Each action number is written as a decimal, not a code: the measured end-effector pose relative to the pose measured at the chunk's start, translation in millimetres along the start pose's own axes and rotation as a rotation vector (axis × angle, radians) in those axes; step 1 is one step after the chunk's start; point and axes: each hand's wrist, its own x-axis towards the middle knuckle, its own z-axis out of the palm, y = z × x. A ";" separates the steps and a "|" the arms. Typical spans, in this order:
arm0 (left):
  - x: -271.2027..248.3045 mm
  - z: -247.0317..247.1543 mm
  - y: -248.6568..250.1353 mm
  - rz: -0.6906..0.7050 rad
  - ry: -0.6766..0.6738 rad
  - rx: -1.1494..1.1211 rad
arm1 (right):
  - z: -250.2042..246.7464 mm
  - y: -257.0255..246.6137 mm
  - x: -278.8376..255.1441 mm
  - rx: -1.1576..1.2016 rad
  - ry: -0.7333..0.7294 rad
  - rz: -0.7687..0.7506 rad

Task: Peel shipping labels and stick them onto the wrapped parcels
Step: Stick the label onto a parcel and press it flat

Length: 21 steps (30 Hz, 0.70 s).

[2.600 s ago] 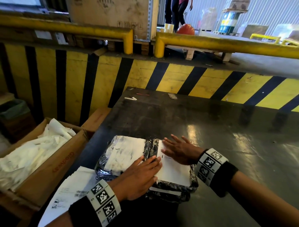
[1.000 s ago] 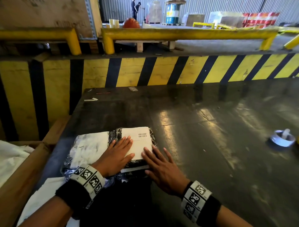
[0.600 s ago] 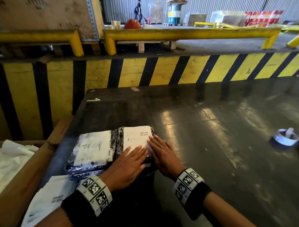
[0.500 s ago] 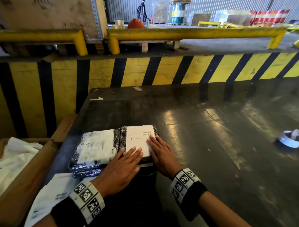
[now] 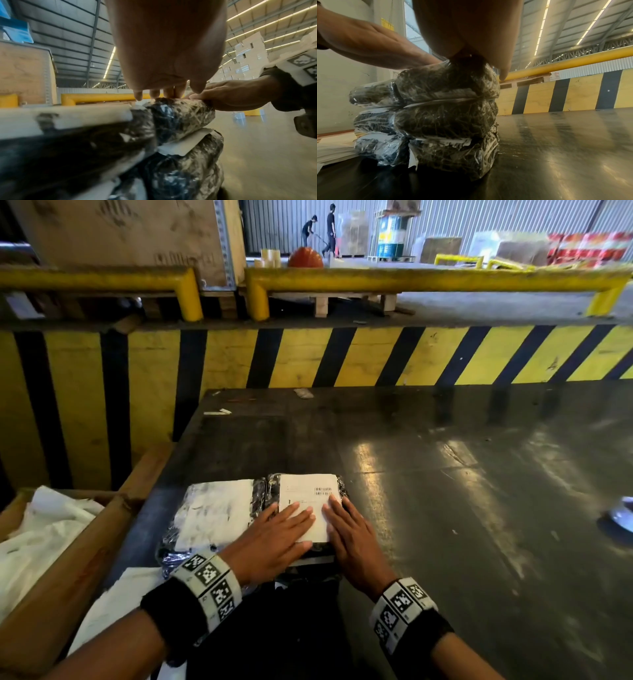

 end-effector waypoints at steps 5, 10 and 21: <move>-22.9 -10.1 -31.2 -0.009 -0.051 -0.118 | -2.7 -3.6 -0.6 0.000 -0.007 -0.008; -10.1 -16.2 -50.0 0.019 0.245 -0.190 | -3.6 -1.5 -1.2 -0.020 -0.035 -0.024; 31.4 -21.9 -42.1 -0.064 -0.077 -0.026 | -3.8 -2.2 0.3 -0.005 -0.019 -0.031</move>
